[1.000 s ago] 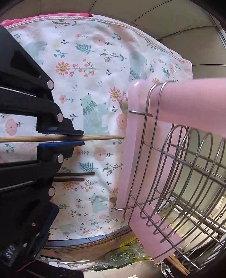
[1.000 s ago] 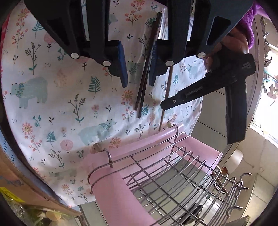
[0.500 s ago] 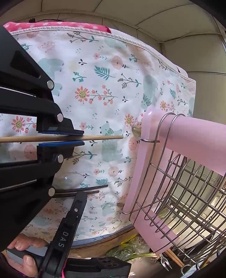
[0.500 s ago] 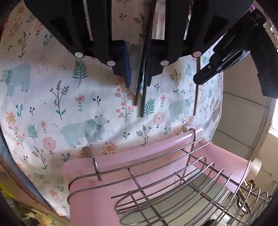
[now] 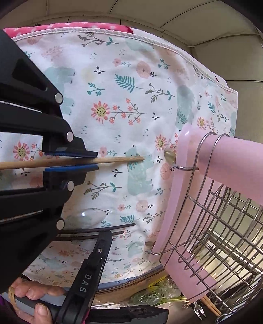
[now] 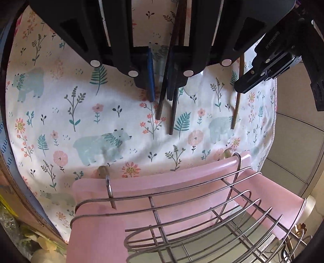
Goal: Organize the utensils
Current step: 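Grasp a wooden chopstick with the left tool while the right tool grasps a dark chopstick, then lift the wooden chopstick into the pink cup while the right tool carries the dark chopstick to the other cup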
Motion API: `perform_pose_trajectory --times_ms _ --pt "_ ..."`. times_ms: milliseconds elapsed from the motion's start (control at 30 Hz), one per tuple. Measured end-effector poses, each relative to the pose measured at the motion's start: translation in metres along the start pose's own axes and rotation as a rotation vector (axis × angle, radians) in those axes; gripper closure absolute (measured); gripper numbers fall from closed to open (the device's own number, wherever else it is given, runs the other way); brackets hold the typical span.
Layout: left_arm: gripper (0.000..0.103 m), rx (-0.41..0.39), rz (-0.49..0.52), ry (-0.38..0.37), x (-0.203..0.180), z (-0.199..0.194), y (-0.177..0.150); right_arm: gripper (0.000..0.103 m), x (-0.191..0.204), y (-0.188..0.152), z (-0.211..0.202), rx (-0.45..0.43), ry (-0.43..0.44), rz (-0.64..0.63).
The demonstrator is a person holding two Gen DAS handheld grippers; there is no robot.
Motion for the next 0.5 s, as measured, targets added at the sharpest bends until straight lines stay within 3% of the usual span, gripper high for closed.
perform_pose_trajectory --times_ms 233,367,500 --pt "0.097 0.040 0.000 -0.008 0.003 0.007 0.017 0.095 0.006 0.001 0.003 -0.016 -0.059 -0.065" --pt "0.098 0.003 -0.008 0.003 0.009 -0.004 0.013 0.098 0.003 -0.001 0.002 -0.048 -0.007 -0.042" --pt "0.098 -0.085 -0.041 -0.031 0.016 -0.030 0.007 0.098 -0.008 -0.008 -0.017 -0.117 0.074 -0.021"
Point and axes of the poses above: each gripper's, at about its wrist camera, not at the fingertips, and z roughly the way its jaws point, x to its left, y to its top, the point moved 1 cm from there along z, roughly the way its jaws point, and after that the axes turned 5 degrees about z, right-handed, at the moved point
